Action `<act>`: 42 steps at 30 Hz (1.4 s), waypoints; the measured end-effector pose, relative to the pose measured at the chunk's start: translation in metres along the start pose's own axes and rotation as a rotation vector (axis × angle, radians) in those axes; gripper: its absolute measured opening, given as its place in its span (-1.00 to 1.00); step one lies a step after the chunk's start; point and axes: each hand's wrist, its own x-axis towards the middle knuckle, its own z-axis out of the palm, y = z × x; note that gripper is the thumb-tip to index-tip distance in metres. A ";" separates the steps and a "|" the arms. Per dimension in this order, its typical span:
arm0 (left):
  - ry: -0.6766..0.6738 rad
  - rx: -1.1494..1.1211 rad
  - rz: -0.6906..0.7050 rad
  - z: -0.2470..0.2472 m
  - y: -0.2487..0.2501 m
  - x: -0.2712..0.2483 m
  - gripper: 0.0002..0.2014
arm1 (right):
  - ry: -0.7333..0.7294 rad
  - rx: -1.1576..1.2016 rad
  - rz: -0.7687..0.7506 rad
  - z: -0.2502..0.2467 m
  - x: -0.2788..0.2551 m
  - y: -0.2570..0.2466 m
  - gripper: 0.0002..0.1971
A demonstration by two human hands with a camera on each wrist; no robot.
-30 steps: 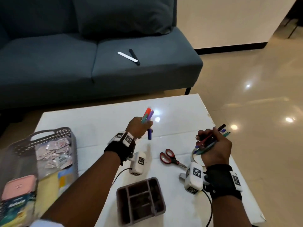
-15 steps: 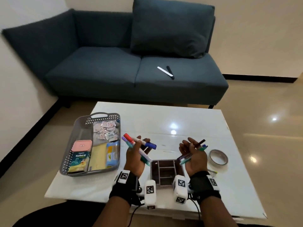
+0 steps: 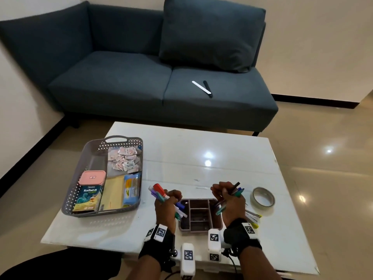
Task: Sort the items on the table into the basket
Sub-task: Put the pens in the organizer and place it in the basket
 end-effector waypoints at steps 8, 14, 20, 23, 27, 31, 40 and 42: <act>-0.141 0.340 0.219 0.005 -0.021 -0.003 -0.85 | -0.015 -0.014 -0.009 -0.007 0.008 0.015 -0.83; -0.186 0.630 0.320 0.006 -0.032 -0.007 -0.80 | -0.068 -0.558 -0.238 -0.007 0.002 0.016 -0.69; -0.273 0.576 0.296 0.006 -0.025 -0.008 -0.80 | -0.048 -0.685 -0.236 -0.012 0.002 0.021 -0.64; -0.307 0.520 0.290 0.002 -0.022 0.000 -0.76 | -0.076 -0.701 -0.235 -0.010 0.003 0.022 -0.68; -0.394 0.415 0.216 -0.005 -0.011 0.009 -0.81 | -0.098 -0.749 -0.230 -0.009 0.004 0.022 -0.71; -0.446 0.521 0.211 -0.005 -0.012 0.012 -0.76 | -0.113 -0.794 -0.210 -0.008 0.004 0.022 -0.72; -0.452 0.903 0.201 -0.020 -0.024 -0.002 -0.40 | -0.064 -0.633 -0.061 -0.021 0.006 0.006 -0.70; -0.459 0.966 0.154 -0.026 -0.014 -0.001 -0.04 | -0.002 -0.481 0.009 -0.025 0.009 -0.009 -0.73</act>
